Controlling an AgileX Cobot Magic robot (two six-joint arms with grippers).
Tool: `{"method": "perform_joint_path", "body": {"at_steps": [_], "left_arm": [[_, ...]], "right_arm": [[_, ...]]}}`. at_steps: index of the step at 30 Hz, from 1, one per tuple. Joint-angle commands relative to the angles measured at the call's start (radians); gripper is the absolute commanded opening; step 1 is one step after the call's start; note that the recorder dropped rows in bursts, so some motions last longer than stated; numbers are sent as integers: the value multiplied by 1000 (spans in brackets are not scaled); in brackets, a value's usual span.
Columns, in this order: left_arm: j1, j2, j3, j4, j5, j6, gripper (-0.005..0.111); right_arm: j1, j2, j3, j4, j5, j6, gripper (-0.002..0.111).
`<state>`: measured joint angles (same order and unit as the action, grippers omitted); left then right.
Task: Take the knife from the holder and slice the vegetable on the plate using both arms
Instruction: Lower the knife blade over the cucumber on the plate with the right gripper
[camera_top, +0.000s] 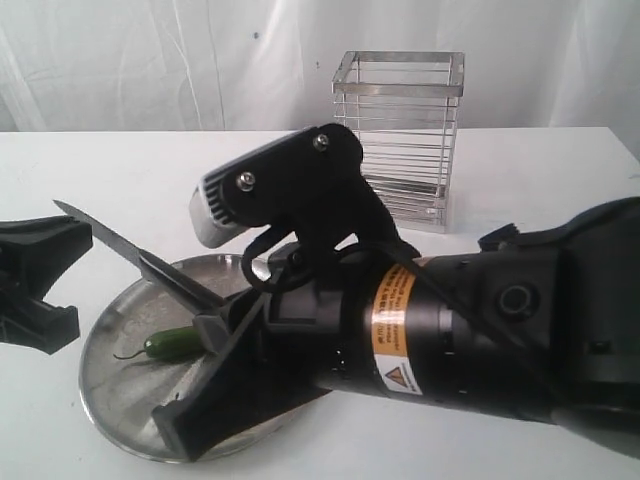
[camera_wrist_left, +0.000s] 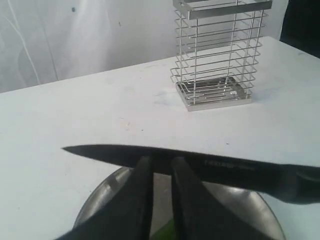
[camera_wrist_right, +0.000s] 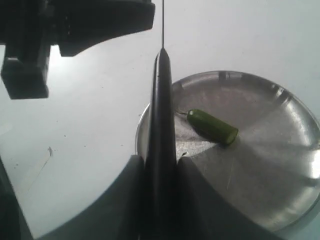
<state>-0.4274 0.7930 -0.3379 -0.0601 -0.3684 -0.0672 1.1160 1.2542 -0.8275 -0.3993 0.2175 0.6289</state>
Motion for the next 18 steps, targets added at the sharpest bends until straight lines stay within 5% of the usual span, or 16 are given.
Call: {"method": "perform_joint_path", "body": {"at_steps": [1,10,18], "left_arm": [[-4,-1,-7,2,50,-4,21],[-4,-1,-7,7,181,-4,21],[-5,1,-11,72,292,-4,49]], "right_arm": [[-21,12,4,-4,-16,47,0],[-81,15,49,-355,54,463,0],[-23,15,198,-631,11,910,0]]}}
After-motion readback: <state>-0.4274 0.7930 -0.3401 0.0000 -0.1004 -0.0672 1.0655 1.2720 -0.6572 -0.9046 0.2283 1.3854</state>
